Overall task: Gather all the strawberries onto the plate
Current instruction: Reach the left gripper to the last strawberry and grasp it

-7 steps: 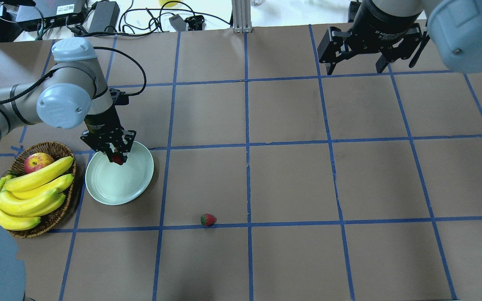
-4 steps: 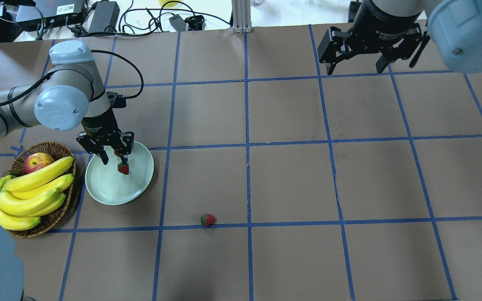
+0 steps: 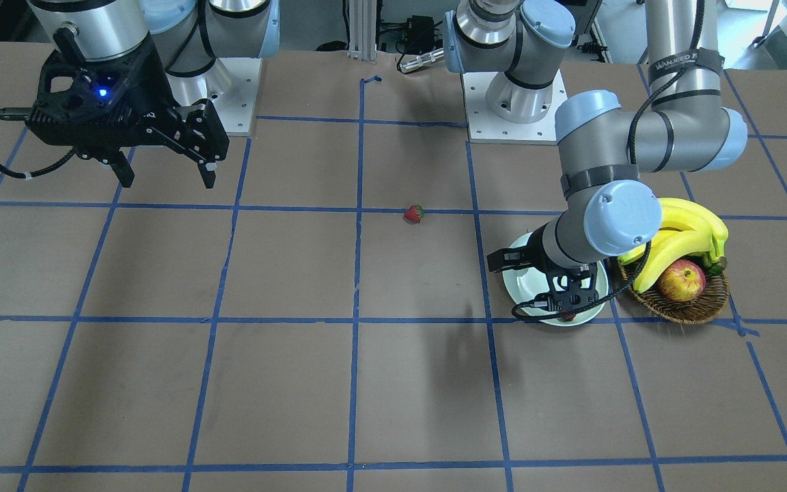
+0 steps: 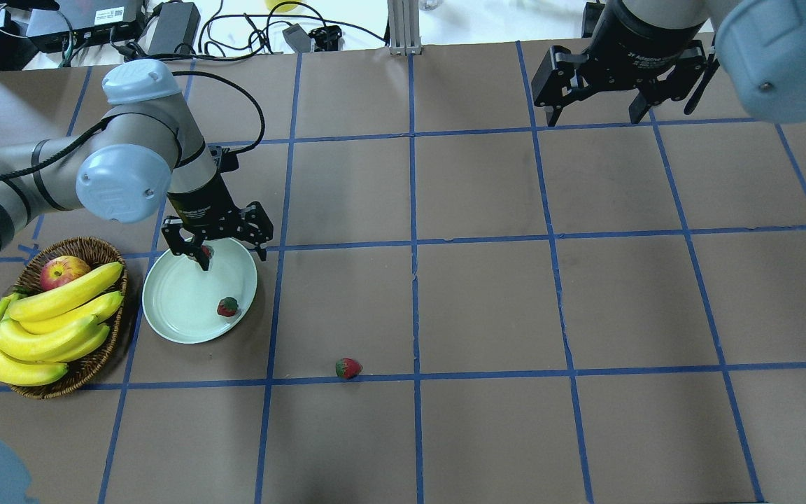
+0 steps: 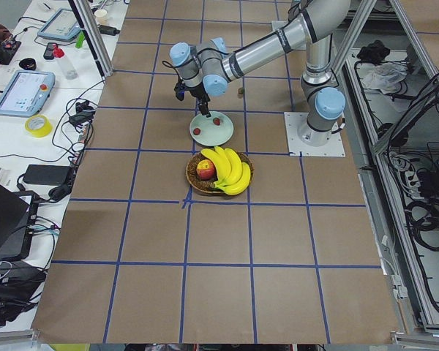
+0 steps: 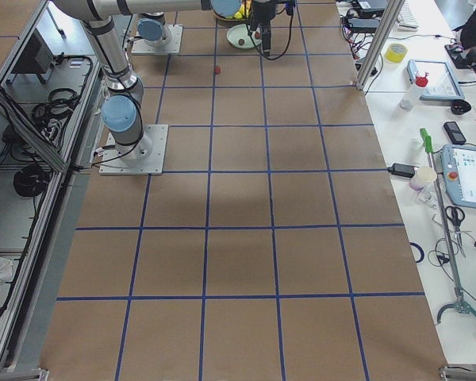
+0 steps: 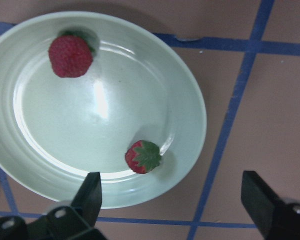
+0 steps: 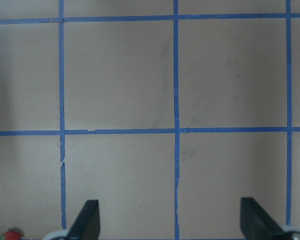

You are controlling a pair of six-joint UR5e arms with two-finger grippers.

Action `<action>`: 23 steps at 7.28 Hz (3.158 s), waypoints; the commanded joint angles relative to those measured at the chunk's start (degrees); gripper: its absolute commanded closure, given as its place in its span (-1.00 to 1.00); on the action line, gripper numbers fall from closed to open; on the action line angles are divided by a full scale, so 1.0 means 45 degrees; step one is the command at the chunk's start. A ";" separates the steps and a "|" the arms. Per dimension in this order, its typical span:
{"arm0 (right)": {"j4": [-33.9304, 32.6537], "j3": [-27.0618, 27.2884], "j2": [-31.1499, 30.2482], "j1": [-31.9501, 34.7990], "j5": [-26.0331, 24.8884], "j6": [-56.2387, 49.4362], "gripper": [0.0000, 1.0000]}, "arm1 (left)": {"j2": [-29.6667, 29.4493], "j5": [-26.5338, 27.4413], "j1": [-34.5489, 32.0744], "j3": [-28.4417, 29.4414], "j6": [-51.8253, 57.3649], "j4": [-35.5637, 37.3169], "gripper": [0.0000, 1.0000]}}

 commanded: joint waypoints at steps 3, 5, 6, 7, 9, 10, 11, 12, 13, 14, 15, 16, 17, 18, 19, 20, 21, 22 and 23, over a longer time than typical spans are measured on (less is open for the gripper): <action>0.0007 0.0020 0.0000 -0.0020 -0.0031 0.0000 -1.00 | 0.0043 -0.1581 -0.3374 -0.1600 -0.4915 0.1608 -1.00; -0.0012 0.0039 0.0000 -0.0020 -0.0031 0.0000 -1.00 | 0.0042 -0.1465 -0.3805 -0.2714 -0.4820 0.2495 -1.00; 0.0007 0.0059 0.0000 -0.0020 -0.0031 0.0000 -1.00 | -0.0035 -0.1445 -0.3866 -0.2835 -0.4819 0.2767 -1.00; 0.0007 0.0059 0.0000 -0.0020 -0.0031 0.0000 -1.00 | -0.0036 -0.1406 -0.3944 -0.2913 -0.4780 0.2770 -1.00; -0.0012 0.0059 0.0000 -0.0020 -0.0031 0.0000 -1.00 | -0.0055 -0.1386 -0.4081 -0.3304 -0.4703 0.2750 -1.00; -0.0012 0.0059 0.0000 -0.0020 -0.0031 0.0000 -1.00 | -0.0055 -0.1057 -0.4120 -0.3305 -0.4199 0.2750 -1.00; -0.0032 0.0059 0.0000 0.0019 0.0008 0.0000 -1.00 | -0.0055 -0.0860 -0.4120 -0.3324 -0.4059 0.2750 -1.00; -0.0013 0.0059 -0.0019 0.0019 0.0027 0.0019 -1.00 | -0.0055 -0.0878 -0.4140 -0.3324 -0.3903 0.2750 -1.00; 0.0007 0.0078 0.0000 0.0000 0.0028 0.0000 -1.00 | -0.0094 -0.0878 -0.4140 -0.3324 -0.3669 0.2634 -1.00; -0.0012 0.0059 0.0000 0.0000 0.0028 0.0000 -1.00 | -0.0075 -0.0878 -0.4140 -0.3305 -0.3686 0.2652 -0.80; -0.0012 0.0059 0.0000 -0.0020 0.0028 0.0000 -1.00 | -0.0075 -0.0994 -0.4101 -0.3208 -0.3609 0.2653 0.72; -0.0032 0.0059 0.0000 0.0000 0.0028 0.0000 -1.00 | -0.0075 -0.1015 -0.4101 -0.3207 -0.3608 0.2672 1.00; -0.0013 0.0059 0.0000 0.0000 0.0028 0.0000 -1.00 | -0.0075 -0.0995 -0.4081 -0.3188 -0.3608 0.2730 1.00; -0.0012 0.0059 0.0000 0.0000 0.0028 0.0000 -1.00 | -0.0075 -0.1034 -0.4081 -0.3188 -0.3705 0.2711 1.00; -0.0032 0.0059 0.0000 0.0000 0.0028 0.0000 -1.00 | -0.0075 -0.1015 -0.4081 -0.3188 -0.3667 0.2711 1.00; -0.0013 0.0059 0.0000 -0.0020 0.0028 0.0000 -1.00 | -0.0017 -0.0995 -0.4081 -0.3072 -0.3551 0.2866 1.00; -0.0012 0.0059 0.0000 -0.0020 0.0028 0.0000 -1.00 | 0.0081 -0.0879 -0.3927 -0.2490 -0.3549 0.2809 1.00; -0.0012 0.0059 0.0000 -0.0020 0.0028 0.0000 -1.00 | 0.0062 -0.0839 -0.3654 -0.1672 -0.2757 0.2190 1.00; -0.0012 0.0059 0.0000 -0.0020 0.0028 0.0000 -1.00 | 0.0062 -0.0800 -0.3033 -0.0872 -0.2207 0.1526 1.00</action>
